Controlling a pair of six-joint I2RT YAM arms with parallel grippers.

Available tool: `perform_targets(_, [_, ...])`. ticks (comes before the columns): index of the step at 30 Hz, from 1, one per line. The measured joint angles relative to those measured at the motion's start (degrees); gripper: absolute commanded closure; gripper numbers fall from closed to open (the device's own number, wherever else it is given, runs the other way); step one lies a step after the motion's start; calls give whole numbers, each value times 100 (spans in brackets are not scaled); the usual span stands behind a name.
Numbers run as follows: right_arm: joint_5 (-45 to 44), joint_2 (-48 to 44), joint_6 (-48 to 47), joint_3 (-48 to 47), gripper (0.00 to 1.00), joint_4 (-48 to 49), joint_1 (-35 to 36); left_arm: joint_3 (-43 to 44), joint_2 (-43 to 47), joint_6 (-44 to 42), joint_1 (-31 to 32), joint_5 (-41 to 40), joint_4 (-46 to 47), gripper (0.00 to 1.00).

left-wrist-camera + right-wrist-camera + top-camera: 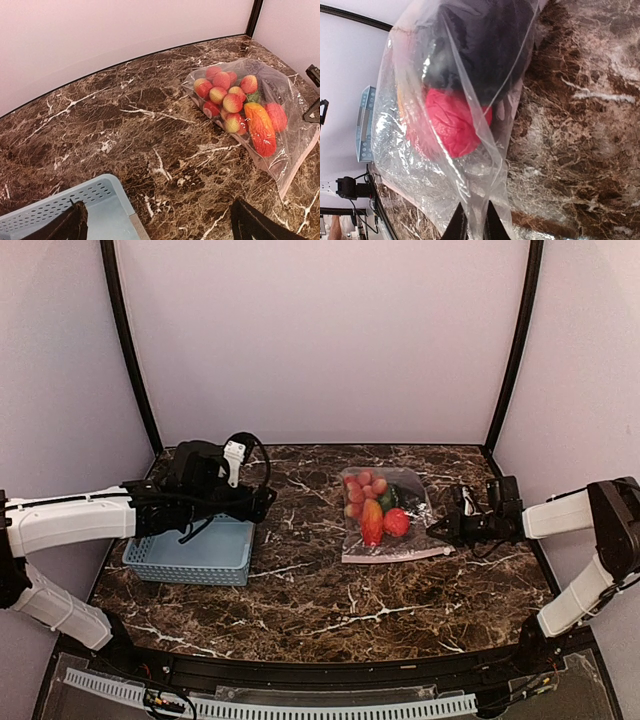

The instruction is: Open the zip-top bag and remove the fake food

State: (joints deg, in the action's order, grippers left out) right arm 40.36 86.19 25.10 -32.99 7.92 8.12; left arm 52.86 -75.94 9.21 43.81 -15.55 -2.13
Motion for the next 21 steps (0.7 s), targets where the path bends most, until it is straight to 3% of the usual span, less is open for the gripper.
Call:
perform_targets(11, [496,-299,667,0,100,509,208,-514,166,-629,348,267,979,1])
perform_targets(17, [577,-560,951,-234,100,555,479,-455,76,-1563,898,313,1300,2])
perform_targets(21, [599,-691,1237,-269,100,632,636,-238,-337,-2389,1390,310,1582,8])
